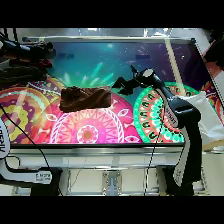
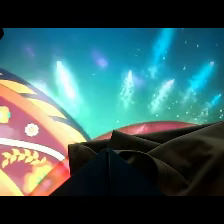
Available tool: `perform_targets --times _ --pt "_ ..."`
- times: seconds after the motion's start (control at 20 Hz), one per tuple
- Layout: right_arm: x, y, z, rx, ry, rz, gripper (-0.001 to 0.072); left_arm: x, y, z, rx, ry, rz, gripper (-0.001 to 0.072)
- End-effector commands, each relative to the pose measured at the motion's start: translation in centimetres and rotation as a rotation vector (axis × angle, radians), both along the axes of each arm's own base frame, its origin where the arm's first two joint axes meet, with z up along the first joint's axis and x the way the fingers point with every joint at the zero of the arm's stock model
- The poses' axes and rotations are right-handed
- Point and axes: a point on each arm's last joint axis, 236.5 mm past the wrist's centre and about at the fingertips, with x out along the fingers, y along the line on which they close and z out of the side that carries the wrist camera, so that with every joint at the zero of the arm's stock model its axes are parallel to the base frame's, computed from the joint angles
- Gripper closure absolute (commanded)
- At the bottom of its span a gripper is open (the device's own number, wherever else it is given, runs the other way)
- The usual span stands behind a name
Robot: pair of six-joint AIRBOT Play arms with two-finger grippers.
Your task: Fold the shirts.
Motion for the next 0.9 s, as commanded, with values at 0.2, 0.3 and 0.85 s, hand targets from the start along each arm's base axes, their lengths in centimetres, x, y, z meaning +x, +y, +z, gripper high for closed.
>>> perform_targets --times 0.2,0.3,0.85 --pt "-2.4 6.6 -1.6 0.083 0.035 0.038 0.0161 0.0 0.1 -0.3 0.005 0.006 -0.005 0.0697" --pt "-3.6 8.2 -1.9 0.08 0.054 0.06 0.0163 0.0 0.0 -0.4 0.005 0.008 -0.006 0.0696" --pt "1.9 -5.8 14.4 -0.151 -0.284 0.023 0.0699 -0.2 -0.2 -0.5 0.006 0.017 -0.021 0.0697"
